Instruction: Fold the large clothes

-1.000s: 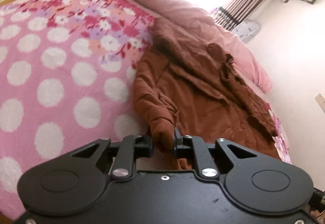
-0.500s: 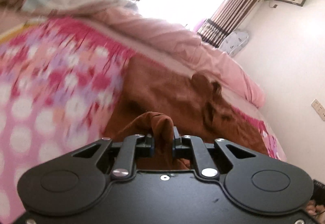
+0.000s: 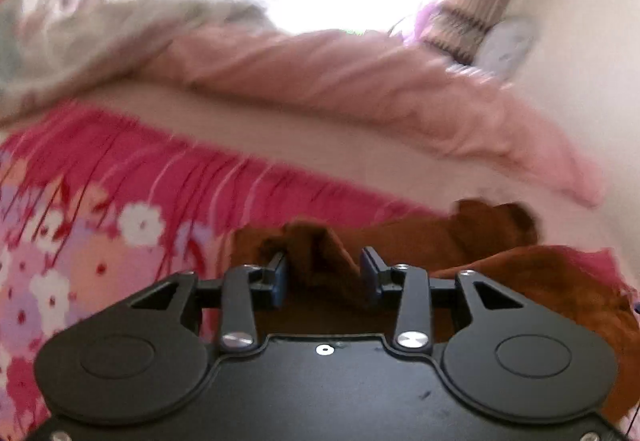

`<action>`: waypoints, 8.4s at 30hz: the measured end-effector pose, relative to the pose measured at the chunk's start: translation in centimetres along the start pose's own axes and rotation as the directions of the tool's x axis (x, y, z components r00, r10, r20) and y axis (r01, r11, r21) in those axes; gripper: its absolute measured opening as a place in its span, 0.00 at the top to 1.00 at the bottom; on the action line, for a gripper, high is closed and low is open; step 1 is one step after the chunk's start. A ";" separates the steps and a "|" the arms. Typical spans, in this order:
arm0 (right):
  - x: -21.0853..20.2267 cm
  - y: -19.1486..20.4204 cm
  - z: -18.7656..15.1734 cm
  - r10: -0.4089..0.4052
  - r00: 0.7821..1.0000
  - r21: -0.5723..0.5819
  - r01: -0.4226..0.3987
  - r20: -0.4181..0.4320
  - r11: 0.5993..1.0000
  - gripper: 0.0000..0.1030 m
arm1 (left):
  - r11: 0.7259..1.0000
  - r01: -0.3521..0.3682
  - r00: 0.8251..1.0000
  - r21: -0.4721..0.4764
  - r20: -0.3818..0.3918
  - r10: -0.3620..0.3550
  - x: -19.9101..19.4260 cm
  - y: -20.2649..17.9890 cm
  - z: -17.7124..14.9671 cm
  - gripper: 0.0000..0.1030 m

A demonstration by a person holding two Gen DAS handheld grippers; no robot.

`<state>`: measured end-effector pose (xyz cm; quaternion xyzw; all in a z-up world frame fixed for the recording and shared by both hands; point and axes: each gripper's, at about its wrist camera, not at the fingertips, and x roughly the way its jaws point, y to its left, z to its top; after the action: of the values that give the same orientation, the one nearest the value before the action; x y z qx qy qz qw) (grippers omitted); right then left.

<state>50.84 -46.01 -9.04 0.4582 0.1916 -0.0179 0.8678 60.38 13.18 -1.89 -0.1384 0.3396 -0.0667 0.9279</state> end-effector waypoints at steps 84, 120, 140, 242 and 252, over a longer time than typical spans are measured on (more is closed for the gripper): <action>-5.8 -0.2 -6.6 -0.227 0.974 -0.408 0.198 -0.022 0.891 0.30 | 0.989 0.115 0.993 -0.097 0.030 -0.113 -5.2 2.3 -10.5 0.62; -9.5 4.0 -8.3 -0.098 0.988 -0.502 0.146 0.120 0.852 0.59 | 0.995 0.022 0.983 0.099 0.177 -0.039 -10.7 -2.4 -9.6 0.60; -11.8 3.5 -18.7 -0.074 0.997 -0.534 0.047 -0.029 0.844 0.83 | 0.996 0.035 0.992 0.087 0.116 -0.045 -11.1 -1.2 -18.3 0.58; -8.5 12.2 -31.9 -0.202 0.979 -0.642 0.174 0.030 0.747 0.52 | 1.000 -0.008 0.995 0.003 0.098 0.008 -16.2 2.3 -22.0 0.45; -8.2 12.1 -31.9 -0.199 0.980 -0.642 0.167 0.023 0.748 0.52 | 0.972 0.083 0.993 -0.219 0.097 -0.063 -16.3 3.7 -24.3 0.44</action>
<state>35.66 -14.65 -12.80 0.1138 0.2503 -0.0256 0.9611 32.36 15.10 -10.77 -0.2569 0.2975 -0.0559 0.9178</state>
